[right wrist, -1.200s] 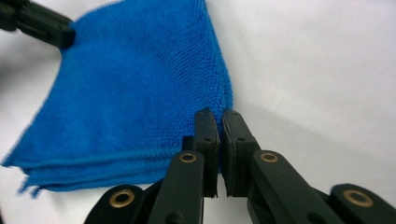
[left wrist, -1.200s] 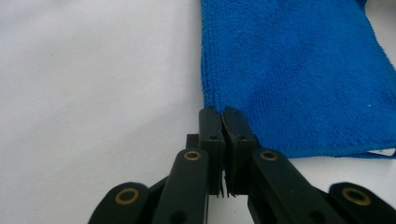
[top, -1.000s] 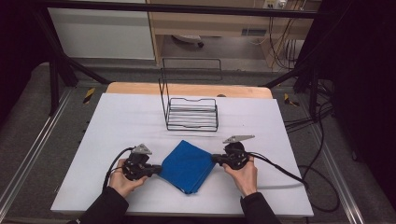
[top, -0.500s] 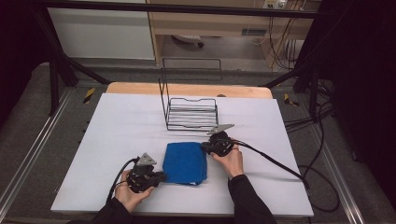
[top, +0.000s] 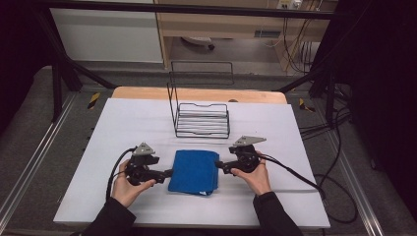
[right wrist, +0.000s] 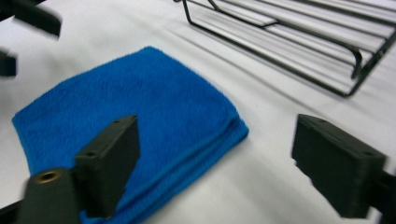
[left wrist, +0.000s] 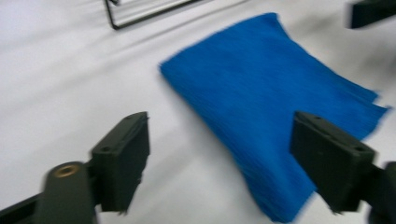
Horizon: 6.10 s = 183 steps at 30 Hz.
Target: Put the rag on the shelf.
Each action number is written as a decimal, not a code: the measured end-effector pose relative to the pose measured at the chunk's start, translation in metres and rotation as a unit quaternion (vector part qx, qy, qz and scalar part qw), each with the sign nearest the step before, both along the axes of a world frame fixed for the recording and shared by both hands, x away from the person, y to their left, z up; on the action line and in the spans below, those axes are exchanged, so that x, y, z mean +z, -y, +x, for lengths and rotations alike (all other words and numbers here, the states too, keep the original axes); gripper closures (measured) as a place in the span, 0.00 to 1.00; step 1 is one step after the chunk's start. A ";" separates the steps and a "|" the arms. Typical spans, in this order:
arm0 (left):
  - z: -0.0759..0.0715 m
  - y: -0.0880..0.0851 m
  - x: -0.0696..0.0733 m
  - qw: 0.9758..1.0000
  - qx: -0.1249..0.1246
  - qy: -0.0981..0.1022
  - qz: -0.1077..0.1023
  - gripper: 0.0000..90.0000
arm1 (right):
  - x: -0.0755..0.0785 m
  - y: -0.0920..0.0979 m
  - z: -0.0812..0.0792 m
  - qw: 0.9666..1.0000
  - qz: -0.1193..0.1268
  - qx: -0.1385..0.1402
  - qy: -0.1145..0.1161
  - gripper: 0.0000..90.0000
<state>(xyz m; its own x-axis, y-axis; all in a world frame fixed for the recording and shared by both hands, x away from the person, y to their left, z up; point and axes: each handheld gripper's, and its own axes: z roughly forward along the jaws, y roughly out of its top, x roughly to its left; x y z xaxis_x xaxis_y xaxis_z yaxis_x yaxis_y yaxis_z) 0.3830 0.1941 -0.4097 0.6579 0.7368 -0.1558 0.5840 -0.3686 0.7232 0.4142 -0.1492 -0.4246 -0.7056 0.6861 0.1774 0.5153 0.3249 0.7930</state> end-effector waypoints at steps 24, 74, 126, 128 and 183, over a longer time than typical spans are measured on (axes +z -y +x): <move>0.077 0.036 -0.027 0.997 0.037 -0.052 0.036 0.65 | -0.008 0.017 -0.022 1.000 -0.005 -0.012 -0.023 0.06; 0.070 0.041 -0.035 0.999 0.003 -0.026 0.037 0.95 | -0.027 -0.036 0.035 0.994 -0.030 -0.086 -0.054 0.63; 0.045 0.013 0.017 0.997 -0.010 0.038 -0.062 0.96 | 0.017 -0.027 0.013 0.995 0.067 -0.052 -0.052 0.95; 0.042 0.013 0.021 0.997 -0.012 0.045 -0.061 0.97 | 0.022 -0.027 0.011 0.996 0.067 -0.051 -0.043 0.95; 0.003 0.026 0.101 0.974 -0.011 0.189 -0.124 0.97 | 0.112 -0.005 -0.026 0.982 0.117 -0.034 0.145 0.95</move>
<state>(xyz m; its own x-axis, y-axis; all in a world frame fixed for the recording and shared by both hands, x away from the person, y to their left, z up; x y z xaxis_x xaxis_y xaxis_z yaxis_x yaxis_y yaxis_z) 0.3863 0.1686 -0.3090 0.7187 0.6916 -0.0718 0.2532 -0.1641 0.9534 0.3878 -0.1440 -0.3126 -0.7031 0.6984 0.1337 0.2710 0.0893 0.9584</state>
